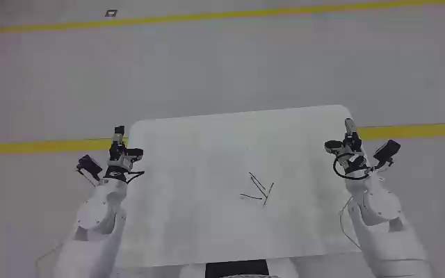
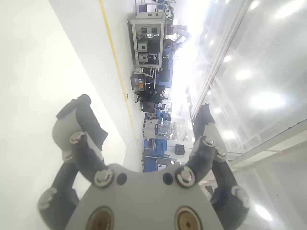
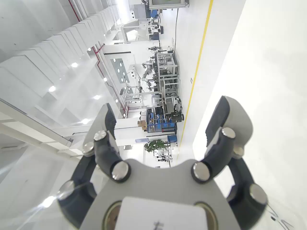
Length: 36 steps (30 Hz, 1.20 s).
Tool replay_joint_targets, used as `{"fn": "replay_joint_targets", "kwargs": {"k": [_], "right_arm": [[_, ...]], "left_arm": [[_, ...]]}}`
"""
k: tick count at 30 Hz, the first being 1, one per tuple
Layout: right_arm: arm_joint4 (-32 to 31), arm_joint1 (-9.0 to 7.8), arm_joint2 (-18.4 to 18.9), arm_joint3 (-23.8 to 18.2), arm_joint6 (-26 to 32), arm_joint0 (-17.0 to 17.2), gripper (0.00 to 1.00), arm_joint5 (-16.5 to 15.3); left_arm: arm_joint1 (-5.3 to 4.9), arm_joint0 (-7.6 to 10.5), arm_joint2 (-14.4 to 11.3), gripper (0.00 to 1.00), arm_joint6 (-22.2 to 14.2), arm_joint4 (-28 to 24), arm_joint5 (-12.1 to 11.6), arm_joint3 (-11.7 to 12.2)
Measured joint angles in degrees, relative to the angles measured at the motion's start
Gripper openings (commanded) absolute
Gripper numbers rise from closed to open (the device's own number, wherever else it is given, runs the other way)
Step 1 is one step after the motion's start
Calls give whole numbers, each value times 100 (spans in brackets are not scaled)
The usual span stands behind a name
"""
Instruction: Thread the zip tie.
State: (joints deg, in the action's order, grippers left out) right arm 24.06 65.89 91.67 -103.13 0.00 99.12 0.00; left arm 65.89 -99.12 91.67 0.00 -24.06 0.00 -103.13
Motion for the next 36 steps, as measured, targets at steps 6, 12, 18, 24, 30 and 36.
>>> {"fn": "replay_joint_targets", "kwargs": {"k": [6, 12, 18, 24, 30, 36], "right_arm": [[0, 0, 0, 0, 0, 0, 78, 0], [0, 0, 0, 0, 0, 0, 78, 0], [0, 0, 0, 0, 0, 0, 78, 0], [-6, -5, 1, -7, 6, -2, 100, -6], [-1631, -97, -66, -59, 877, 161, 100, -499], [-3022, -129, -286, 77, 1165, 269, 100, -1038]], "left_arm": [[0, 0, 0, 100, 0, 0, 0, 0], [0, 0, 0, 100, 0, 0, 0, 0], [0, 0, 0, 78, 0, 0, 0, 0], [0, 0, 0, 100, 0, 0, 0, 0], [0, 0, 0, 100, 0, 0, 0, 0], [0, 0, 0, 100, 0, 0, 0, 0]]}}
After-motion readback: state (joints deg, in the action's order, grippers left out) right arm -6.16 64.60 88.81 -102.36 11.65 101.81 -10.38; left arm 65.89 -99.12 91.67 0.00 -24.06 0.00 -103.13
